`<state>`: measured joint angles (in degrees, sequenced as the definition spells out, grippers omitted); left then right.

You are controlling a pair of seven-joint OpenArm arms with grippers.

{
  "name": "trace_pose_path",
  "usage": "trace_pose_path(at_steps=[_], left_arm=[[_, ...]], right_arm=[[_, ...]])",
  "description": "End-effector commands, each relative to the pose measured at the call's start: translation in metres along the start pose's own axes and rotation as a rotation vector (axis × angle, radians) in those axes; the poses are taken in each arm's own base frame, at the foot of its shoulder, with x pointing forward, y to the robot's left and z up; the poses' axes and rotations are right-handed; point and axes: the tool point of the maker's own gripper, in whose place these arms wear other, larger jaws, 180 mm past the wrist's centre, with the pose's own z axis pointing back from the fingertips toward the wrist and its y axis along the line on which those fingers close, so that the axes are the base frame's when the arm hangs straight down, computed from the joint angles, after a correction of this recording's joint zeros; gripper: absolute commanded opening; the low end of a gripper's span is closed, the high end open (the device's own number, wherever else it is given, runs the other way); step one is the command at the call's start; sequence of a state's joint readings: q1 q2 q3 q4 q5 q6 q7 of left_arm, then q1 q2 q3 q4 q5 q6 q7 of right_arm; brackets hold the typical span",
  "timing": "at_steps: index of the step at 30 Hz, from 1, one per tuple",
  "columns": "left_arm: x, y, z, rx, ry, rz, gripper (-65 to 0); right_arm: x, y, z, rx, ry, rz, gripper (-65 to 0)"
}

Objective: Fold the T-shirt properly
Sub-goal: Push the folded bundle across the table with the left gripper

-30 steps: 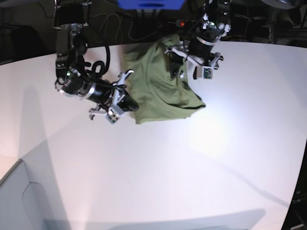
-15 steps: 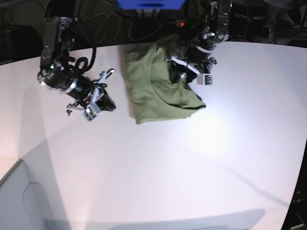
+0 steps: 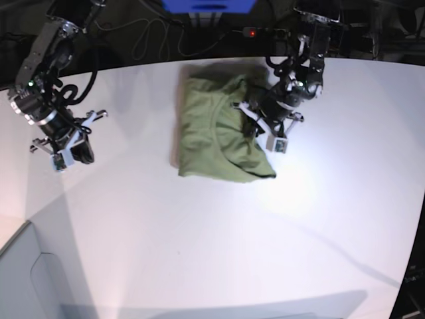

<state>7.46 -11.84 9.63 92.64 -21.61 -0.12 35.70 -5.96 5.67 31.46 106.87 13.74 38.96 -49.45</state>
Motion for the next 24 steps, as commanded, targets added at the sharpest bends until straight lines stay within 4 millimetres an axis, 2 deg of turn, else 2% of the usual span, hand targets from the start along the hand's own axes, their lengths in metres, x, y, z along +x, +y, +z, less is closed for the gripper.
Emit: trace_pose_path(at_steps=[1,4,6,11,13,16,19,21,22,24], left_arm=[[0.026,-0.004,-0.004,-0.016,-0.044,-0.073,-65.0],[0.043,-0.017,-0.022,-0.063,-0.013,-0.256,-65.0],[0.047,-0.031,-0.038,-0.099,0.029,-0.379,-65.0],[0.04,-0.075,-0.062,-0.192,0.109,-0.681,-65.0],[0.036,-0.1,-0.067,-0.248,0.126,-0.811,-65.0],[0.02,-0.132,-0.066,-0.392,0.18,-1.038,-65.0],[0.012,-0.146,-0.066,-0.471,0.222,-1.171,-65.0],[0.017,-0.143,-0.072,-0.431,0.225,-1.221,-65.0],[0.02,-0.139,-0.076,-0.394,0.229,-1.257,-63.2],[0.033,-0.134,-0.08,-0.323,0.214,-1.31,-53.3]], right_arm=[[0.012,-0.006,0.006,-0.012,-0.046,0.02,-65.0],[0.008,-0.018,0.013,-0.051,-0.043,0.003,-65.0],[0.003,-0.025,0.017,-0.074,-0.031,-0.009,-65.0],[-0.012,-0.04,0.026,-0.125,0.028,-0.037,-65.0],[-0.016,-0.044,0.029,-0.138,0.041,-0.045,-65.0],[-0.024,-0.045,0.032,-0.144,0.064,-0.053,-65.0],[-0.028,-0.042,0.033,-0.139,0.072,-0.055,-65.0],[-0.032,-0.04,0.033,-0.135,0.082,-0.06,-65.0],[-0.033,-0.039,0.034,-0.133,0.086,-0.06,-65.0],[-0.035,-0.038,0.034,-0.132,0.091,-0.061,-65.0]])
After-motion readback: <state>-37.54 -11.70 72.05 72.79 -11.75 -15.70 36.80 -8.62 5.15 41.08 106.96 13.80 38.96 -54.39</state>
